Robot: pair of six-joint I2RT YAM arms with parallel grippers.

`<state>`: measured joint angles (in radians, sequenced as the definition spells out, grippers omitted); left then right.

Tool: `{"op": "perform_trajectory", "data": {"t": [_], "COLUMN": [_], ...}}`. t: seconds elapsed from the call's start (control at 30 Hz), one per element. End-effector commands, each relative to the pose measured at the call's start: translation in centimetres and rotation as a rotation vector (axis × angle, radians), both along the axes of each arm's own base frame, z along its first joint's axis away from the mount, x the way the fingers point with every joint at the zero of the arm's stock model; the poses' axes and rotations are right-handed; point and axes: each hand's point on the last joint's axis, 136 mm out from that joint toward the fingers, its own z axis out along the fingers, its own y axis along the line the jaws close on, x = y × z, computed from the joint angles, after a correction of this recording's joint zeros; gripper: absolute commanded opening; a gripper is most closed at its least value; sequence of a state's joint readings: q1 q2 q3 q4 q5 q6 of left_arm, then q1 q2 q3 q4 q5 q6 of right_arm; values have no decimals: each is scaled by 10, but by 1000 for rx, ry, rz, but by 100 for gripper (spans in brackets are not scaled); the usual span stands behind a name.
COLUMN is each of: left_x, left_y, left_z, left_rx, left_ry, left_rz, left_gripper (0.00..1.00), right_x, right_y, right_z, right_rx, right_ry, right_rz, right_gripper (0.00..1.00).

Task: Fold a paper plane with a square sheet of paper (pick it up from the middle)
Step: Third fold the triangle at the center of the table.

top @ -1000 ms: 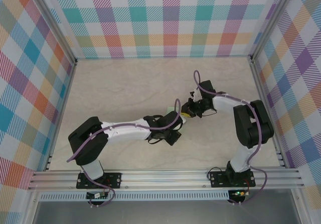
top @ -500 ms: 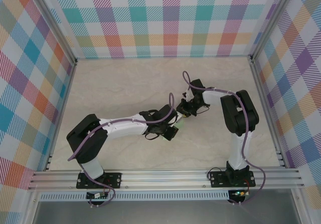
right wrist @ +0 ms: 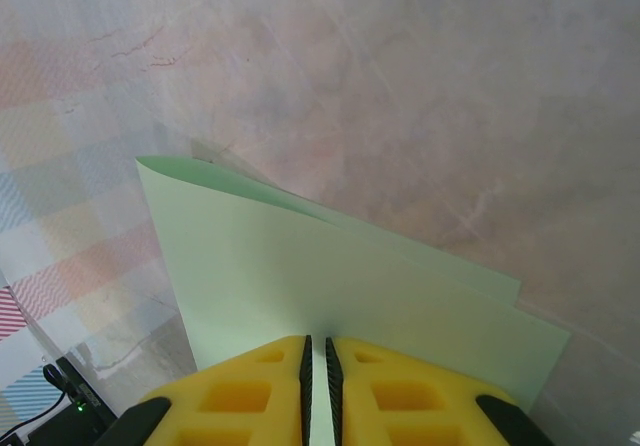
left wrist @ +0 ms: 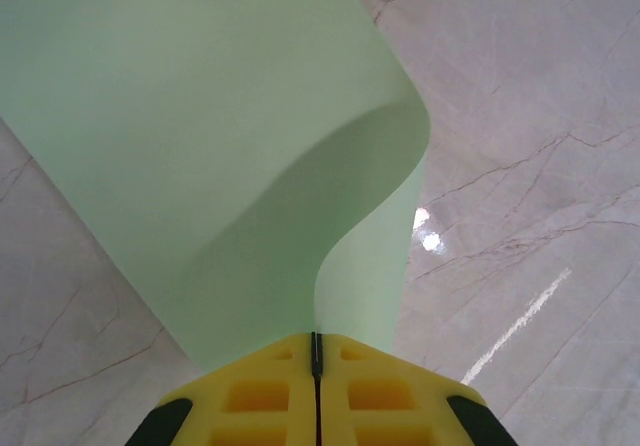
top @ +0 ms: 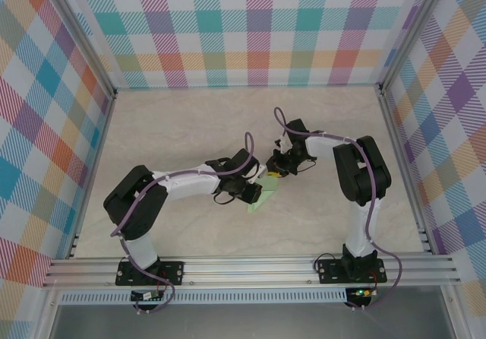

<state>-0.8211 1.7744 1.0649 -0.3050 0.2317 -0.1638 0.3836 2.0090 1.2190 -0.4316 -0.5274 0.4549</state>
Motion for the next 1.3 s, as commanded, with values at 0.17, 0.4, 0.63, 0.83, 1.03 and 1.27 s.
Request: {"op": "perform_trajectory", "data": {"t": [0.17, 0.4, 0.63, 0.83, 1.03, 1.27], "left_x": [18, 25, 27, 28, 29, 31], "left_y": [5, 9, 12, 18, 20, 20], "left_z": [-2, -2, -10, -15, -18, -23], "left_rx": [27, 43, 62, 89, 98, 100], "left_ry": [-30, -33, -22, -17, -15, -6], "left_rz": [29, 28, 35, 50, 61, 68], "left_gripper": [6, 7, 7, 7, 7, 8], "right_x": [-14, -14, -15, -15, -15, -16], "right_y": [-12, -12, -12, -12, -13, -14], "right_z": [-21, -21, -22, -22, -24, -26], "right_rx": [-88, -88, -88, -94, -99, -102], "right_ry": [46, 47, 49, 49, 53, 54], "right_rz": [15, 11, 9, 7, 5, 6], "right_gripper": [17, 17, 17, 18, 18, 18]}}
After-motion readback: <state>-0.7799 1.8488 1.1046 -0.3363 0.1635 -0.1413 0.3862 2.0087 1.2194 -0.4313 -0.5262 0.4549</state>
